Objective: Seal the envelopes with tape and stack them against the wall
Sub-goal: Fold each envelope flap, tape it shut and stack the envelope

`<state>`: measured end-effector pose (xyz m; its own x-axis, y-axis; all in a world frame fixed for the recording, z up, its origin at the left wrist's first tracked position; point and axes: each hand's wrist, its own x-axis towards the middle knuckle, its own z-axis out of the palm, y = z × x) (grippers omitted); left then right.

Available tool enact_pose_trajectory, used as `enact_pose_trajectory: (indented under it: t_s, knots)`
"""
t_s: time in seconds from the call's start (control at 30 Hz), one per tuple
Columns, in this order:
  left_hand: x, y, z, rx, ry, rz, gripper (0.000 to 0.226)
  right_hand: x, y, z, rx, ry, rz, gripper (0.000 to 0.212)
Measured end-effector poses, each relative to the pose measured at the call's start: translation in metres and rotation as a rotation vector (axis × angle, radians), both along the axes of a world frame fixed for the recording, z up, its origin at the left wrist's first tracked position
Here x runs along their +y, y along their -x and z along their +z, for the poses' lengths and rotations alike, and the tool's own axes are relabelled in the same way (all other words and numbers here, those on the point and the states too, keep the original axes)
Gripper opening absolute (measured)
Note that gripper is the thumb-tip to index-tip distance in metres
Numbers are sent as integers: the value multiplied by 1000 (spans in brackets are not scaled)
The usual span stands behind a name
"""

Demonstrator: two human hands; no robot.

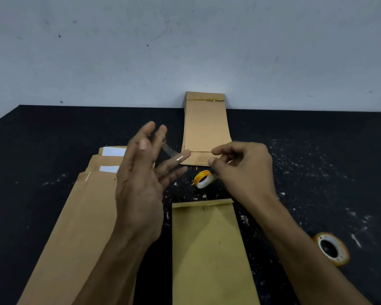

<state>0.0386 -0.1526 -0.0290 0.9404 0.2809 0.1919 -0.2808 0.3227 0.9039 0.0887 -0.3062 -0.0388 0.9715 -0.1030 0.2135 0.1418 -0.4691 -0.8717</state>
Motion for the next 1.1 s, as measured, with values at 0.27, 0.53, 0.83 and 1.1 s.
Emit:
enact_pose_trajectory:
  t_s: [0.27, 0.53, 0.83, 1.1]
  knots:
    - [-1, 3, 3, -37, 47, -127, 53, 15, 17, 20, 307, -466, 225, 12]
    - [-3, 2, 1, -46, 16, -165, 55, 18, 18, 17, 263, -532, 188, 9]
    - [-3, 0, -9, 45, -123, -188, 49, 13, 15, 28, 282, -530, 231, 14]
    - [2, 3, -20, -62, -787, -5, 51, 2, 19, 56, 329, -827, 489, 21]
